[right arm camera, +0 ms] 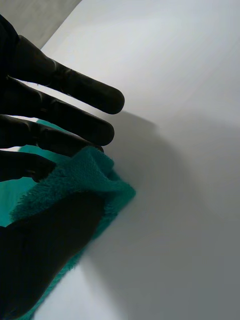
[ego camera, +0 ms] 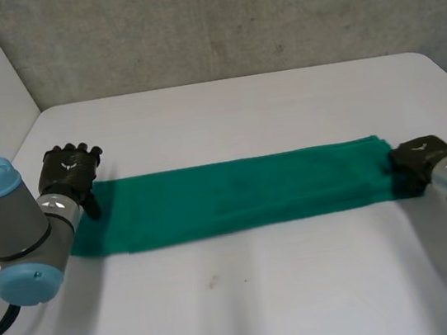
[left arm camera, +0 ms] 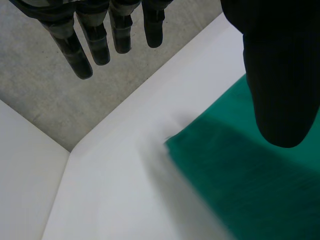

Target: Fold the towel.

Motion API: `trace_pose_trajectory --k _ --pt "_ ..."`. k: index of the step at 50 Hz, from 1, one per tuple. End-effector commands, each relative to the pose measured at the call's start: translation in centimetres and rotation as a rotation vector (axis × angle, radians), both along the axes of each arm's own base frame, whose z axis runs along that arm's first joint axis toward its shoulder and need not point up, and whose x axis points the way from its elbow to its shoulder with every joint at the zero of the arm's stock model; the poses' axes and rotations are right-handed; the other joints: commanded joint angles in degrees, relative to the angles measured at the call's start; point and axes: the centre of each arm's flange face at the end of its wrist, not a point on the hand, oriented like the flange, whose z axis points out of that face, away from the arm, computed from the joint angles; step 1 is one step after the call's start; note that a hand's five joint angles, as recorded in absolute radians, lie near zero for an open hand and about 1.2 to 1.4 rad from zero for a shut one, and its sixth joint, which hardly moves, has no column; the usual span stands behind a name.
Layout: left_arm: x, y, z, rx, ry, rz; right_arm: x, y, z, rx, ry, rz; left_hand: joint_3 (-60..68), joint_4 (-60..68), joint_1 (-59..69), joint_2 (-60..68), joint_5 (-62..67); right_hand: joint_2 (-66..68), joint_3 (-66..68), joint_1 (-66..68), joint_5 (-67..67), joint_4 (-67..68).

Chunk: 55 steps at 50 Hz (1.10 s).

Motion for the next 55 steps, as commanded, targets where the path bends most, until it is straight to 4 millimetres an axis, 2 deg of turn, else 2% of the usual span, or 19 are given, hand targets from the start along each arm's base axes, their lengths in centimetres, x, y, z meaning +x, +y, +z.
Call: trace_pose_trajectory --k 1,5,11,15,16,17,18,20,24,25,28,32,35,36,40,43,47,51,55 --pt "0.0 0.6 1.3 -0.023 0.011 -0.001 -5.7 -2.9 3.9 -0.17 0.089 -0.19 -2.27 -1.64 -0.83 -1.71 -2.64 12.41 12.42 24.67 14.8 12.03" --pt "0.0 1.0 2.3 -0.043 0.017 -0.003 -7.6 -3.4 6.6 -0.242 0.218 -0.198 -2.27 -1.64 -0.83 -1.71 -2.64 12.41 12.42 24.67 14.8 12.03" --pt "-0.1 1.9 2.9 -0.04 0.04 -0.009 -7.3 -3.3 7.8 -0.267 0.375 -0.127 -2.27 -1.64 -0.83 -1.71 -2.64 12.41 12.42 24.67 14.8 12.03" --pt "-0.1 2.3 2.9 -0.031 0.052 -0.01 -0.2 -1.9 9.8 -0.361 0.312 0.036 -2.27 -1.64 -0.83 -1.71 -2.64 12.41 12.42 24.67 14.8 12.03" --pt "-0.2 2.4 2.9 -0.027 0.056 -0.01 3.2 -0.8 10.6 -0.402 0.264 0.119 -2.27 -1.64 -0.83 -1.71 -2.64 12.41 12.42 24.67 14.8 12.03" --pt "-0.2 2.5 2.8 -0.024 0.058 -0.011 3.3 -0.8 10.6 -0.402 0.263 0.119 -2.27 -1.64 -0.83 -1.71 -2.64 12.41 12.42 24.67 14.8 12.03" --pt "-0.4 2.6 2.9 -0.023 0.07 -0.015 4.9 -0.1 10.9 -0.417 0.239 0.16 -2.27 -1.64 -0.83 -1.71 -2.64 12.41 12.42 24.67 14.8 12.03" --pt "-0.7 2.8 3.0 -0.021 0.084 -0.022 10.8 3.3 11.7 -0.458 0.14 0.346 -2.27 -1.64 -0.83 -1.71 -2.64 12.41 12.42 24.67 14.8 12.03" --pt "-1.4 3.4 4.1 -0.042 0.126 -0.041 15.9 7.2 11.8 -0.491 0.054 0.559 -2.27 -1.64 -0.83 -1.71 -2.64 12.41 12.42 24.67 14.8 12.03" --pt "-1.6 3.5 4.6 -0.052 0.141 -0.045 18.3 9.3 11.2 -0.5 0.019 0.667 -2.27 -1.64 -0.83 -1.71 -2.64 12.41 12.42 24.67 14.8 12.03" --pt "-1.9 3.6 5.1 -0.063 0.158 -0.053 22.0 12.8 8.3 -0.48 -0.019 0.839 -2.27 -1.64 -0.83 -1.71 -2.64 12.41 12.42 24.67 14.8 12.03" --pt "-2.9 4.2 5.2 -0.07 0.163 -0.083 24.1 15.2 4.9 -0.41 -0.022 0.935 -2.27 -1.64 -0.83 -1.71 -2.64 12.41 12.42 24.67 14.8 12.03" --pt "-3.8 4.7 5.0 -0.065 0.161 -0.109 24.5 16.1 3.1 -0.358 -0.014 0.958 -2.27 -1.64 -0.83 -1.71 -2.64 -9.14 -9.13 3.12 -6.75 -9.52" --pt "-3.9 4.7 5.0 -0.066 0.162 -0.113 24.2 16.0 2.5 -0.331 -0.005 0.949 -2.27 -1.64 -0.83 -1.71 -2.64 -29.21 -29.2 -16.95 -26.82 -29.59" --pt "-4.7 5.3 4.5 -0.052 0.159 -0.139 23.2 15.5 2.4 -0.288 0.002 0.886 -2.27 -1.64 -0.83 -1.71 -2.64 -57.59 -57.58 -45.33 -55.2 -57.97" --pt "-5.6 5.7 4.3 -0.049 0.159 -0.163 21.6 14.1 3.6 -0.26 -0.011 0.778 -2.27 -1.64 -0.83 -1.71 -2.64 -57.59 -57.58 -45.33 -55.2 -57.97" --pt "-6.6 5.9 4.3 -0.054 0.164 -0.191 16.6 10.6 5.7 -0.185 -0.075 0.546 -2.1 -1.47 -0.66 -1.55 -2.47 -57.59 -57.58 -45.33 -55.2 -57.97" --pt "-8.1 6.3 4.1 -0.054 0.169 -0.227 12.3 9.9 4.2 -0.069 -0.111 0.423 -1.94 -1.3 -0.49 -1.38 -2.3 -57.59 -57.58 -45.33 -55.2 -57.97" --pt "-9.7 7.1 3.4 -0.042 0.167 -0.273 9.8 10.3 3.1 -0.017 -0.097 0.361 -1.77 -1.14 -0.32 -1.21 -2.13 -54.89 -54.88 -42.63 -52.5 -55.26"
